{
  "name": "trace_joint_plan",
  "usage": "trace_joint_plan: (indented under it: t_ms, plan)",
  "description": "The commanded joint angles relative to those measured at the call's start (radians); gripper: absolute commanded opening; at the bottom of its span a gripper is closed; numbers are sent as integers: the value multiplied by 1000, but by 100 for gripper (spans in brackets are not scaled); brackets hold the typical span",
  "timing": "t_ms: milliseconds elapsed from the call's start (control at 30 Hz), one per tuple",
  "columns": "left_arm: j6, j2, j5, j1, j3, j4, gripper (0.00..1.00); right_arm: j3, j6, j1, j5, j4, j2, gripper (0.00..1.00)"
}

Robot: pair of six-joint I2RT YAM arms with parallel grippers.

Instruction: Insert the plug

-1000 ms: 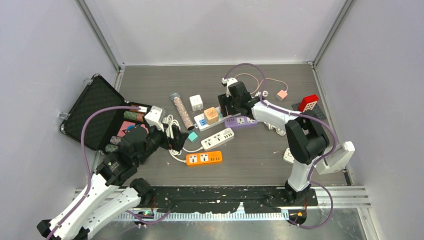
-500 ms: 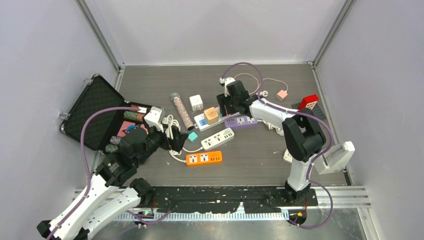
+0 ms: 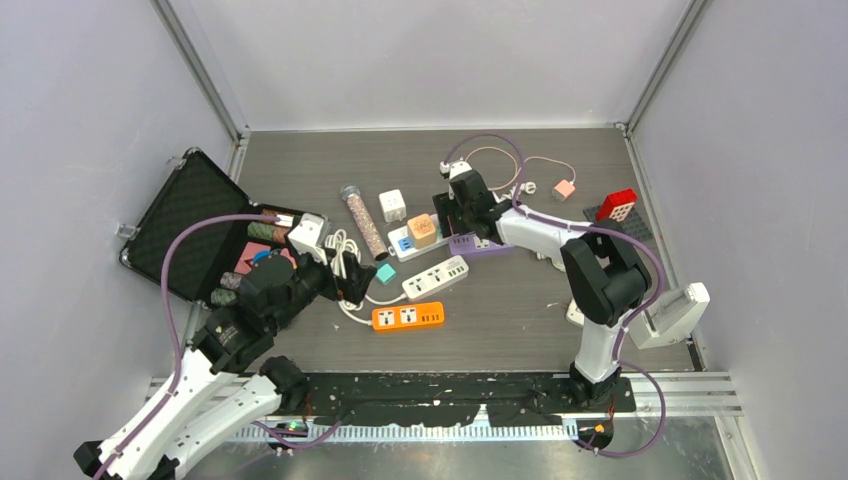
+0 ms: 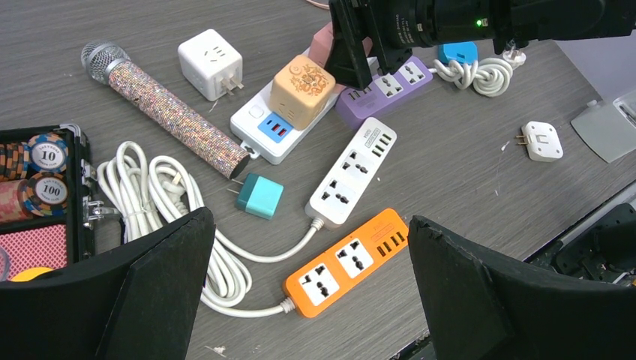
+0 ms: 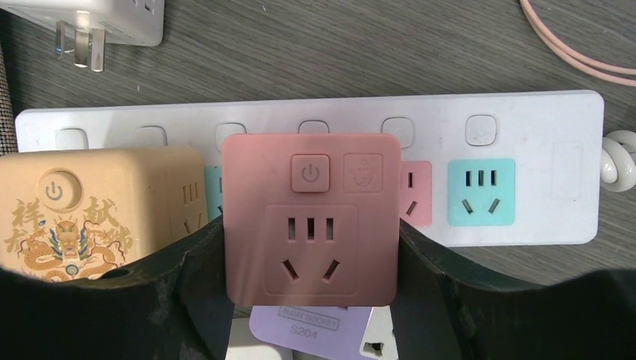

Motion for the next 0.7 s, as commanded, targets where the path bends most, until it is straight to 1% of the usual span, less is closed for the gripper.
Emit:
trace_joint_plan:
  t_ms: [0,33,67,100,133,167,200,267,367,533,667]
  plan:
    - [-15,-9,5,3,6,29,100,12,54,0,28,-162,32,19]
    - [-16,-9,4,3,8,28,100,55,50,-1,29,-188,15,28]
    - [-16,-10,3,3,9,26,100,81,48,0,31,-204,6,46]
    - [-16,-11,1,3,13,24,100,130,45,-1,35,-235,-12,53]
    - [-16,-12,-1,3,14,22,100,158,45,-1,40,-253,-20,66]
    - [-15,-14,-2,3,16,19,100,210,45,-3,42,-284,-35,71]
    - [-17,-17,-3,3,16,15,100,234,47,-3,47,-302,-41,79]
    - [-20,-24,-6,3,16,12,100,296,53,-8,49,-348,-59,86]
    - [-21,-36,-9,3,15,9,100,353,60,-13,48,-396,-90,93]
    - [-25,-47,-12,3,10,5,100,346,64,-18,26,-416,-146,94]
    - [-32,-47,-12,2,10,2,100,326,58,-18,-1,-406,-170,93]
